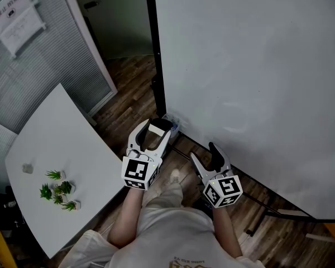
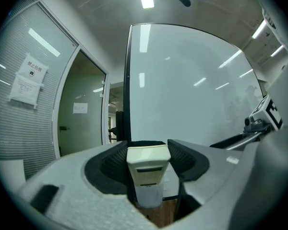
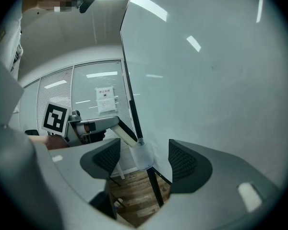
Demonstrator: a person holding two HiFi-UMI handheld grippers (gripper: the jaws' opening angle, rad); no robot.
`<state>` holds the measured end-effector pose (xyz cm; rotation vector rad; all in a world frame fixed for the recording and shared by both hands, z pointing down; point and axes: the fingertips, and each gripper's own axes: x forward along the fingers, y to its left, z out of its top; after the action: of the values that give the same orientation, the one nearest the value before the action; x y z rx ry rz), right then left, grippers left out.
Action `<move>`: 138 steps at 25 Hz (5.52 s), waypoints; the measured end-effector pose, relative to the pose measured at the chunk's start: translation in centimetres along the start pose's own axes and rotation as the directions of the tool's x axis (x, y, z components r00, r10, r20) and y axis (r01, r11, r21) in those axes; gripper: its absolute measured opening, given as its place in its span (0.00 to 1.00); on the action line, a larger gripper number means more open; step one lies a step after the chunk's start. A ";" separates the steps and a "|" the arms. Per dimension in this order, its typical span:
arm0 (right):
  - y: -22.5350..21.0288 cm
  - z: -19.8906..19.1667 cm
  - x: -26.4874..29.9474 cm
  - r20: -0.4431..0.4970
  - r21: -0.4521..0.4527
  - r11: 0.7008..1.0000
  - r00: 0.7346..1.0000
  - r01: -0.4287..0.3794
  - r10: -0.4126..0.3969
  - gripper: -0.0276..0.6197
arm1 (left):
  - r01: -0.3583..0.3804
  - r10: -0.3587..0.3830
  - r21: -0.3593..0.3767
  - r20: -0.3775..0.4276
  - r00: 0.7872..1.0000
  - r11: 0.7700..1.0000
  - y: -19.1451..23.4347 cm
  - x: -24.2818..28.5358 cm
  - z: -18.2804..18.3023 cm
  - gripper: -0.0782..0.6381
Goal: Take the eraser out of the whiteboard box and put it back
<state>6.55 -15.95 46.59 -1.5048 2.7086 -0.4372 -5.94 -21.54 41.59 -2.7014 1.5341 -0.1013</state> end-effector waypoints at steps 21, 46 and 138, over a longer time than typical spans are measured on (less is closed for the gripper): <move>-1.2 -1.6 1.6 -0.040 0.028 1.000 0.999 -0.005 0.006 0.53 | 0.038 -0.038 -0.005 -0.071 0.997 0.999 -0.3 2.8 -2.5 0.47; -1.7 -2.9 3.2 -0.074 0.049 0.998 0.996 -0.047 0.050 0.53 | 0.067 -0.070 -0.029 -0.158 0.985 0.997 0.0 5.6 -6.8 0.47; 2.9 2.0 -1.3 0.093 -0.095 0.995 0.995 -0.015 0.024 0.28 | -0.041 0.038 -0.044 -0.085 0.996 0.998 0.1 -4.4 -2.5 0.21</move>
<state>5.12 -13.87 43.75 -1.4785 2.7037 -0.2351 -8.44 -17.82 43.89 -2.7331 1.6310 -0.1831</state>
